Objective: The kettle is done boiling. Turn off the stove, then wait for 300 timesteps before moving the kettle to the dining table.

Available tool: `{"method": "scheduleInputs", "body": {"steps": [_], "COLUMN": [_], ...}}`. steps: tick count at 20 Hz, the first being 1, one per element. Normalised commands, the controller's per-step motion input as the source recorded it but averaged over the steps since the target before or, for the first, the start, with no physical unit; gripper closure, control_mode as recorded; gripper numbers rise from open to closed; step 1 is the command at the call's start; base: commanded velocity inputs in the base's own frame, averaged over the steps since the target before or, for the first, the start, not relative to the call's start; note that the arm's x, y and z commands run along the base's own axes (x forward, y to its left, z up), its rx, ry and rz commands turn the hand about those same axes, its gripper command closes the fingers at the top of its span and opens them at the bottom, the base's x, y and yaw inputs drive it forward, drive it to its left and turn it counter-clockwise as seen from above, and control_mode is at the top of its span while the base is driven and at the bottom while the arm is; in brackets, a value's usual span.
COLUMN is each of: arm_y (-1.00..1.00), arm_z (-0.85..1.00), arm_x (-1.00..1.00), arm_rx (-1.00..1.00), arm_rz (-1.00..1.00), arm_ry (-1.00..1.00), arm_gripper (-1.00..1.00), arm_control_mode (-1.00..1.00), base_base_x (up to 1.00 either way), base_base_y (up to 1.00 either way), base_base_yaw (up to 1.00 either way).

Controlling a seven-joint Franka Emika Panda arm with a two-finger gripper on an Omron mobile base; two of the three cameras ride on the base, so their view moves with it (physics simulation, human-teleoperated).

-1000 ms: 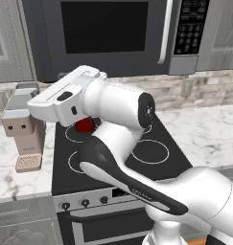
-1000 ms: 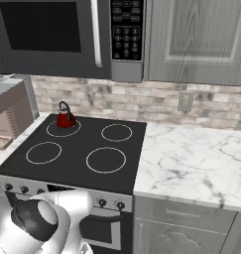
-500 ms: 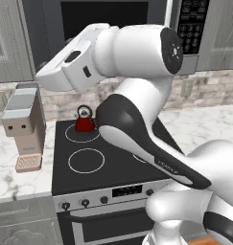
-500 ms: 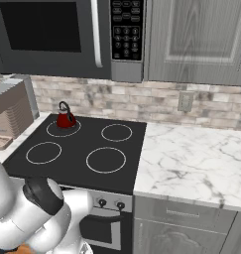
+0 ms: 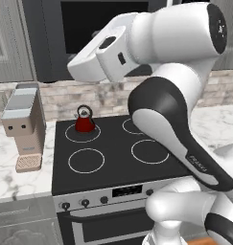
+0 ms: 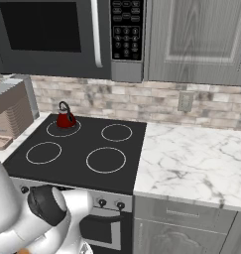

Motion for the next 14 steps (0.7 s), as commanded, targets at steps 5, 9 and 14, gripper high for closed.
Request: {"method": "scheduleInputs", "body": {"steps": [5,9,14], "arm_y": [-0.56,-0.55,-0.54], "arm_z": [-0.03,-0.16,-0.17], "arm_x": [0.00,0.00,0.00], "arm_rx": [0.00,0.00,0.00], "arm_rz": [-0.04,-0.06,-0.06], "arm_ry": [0.00,-0.01,0.00], "arm_gripper": [-1.00,-1.00,-1.00], "arm_control_mode": [-1.00,-1.00,-1.00], "base_base_x": [0.00,0.00,0.00], "base_base_y": [0.00,0.00,0.00], "base_base_yaw": [0.00,0.00,0.00]}}
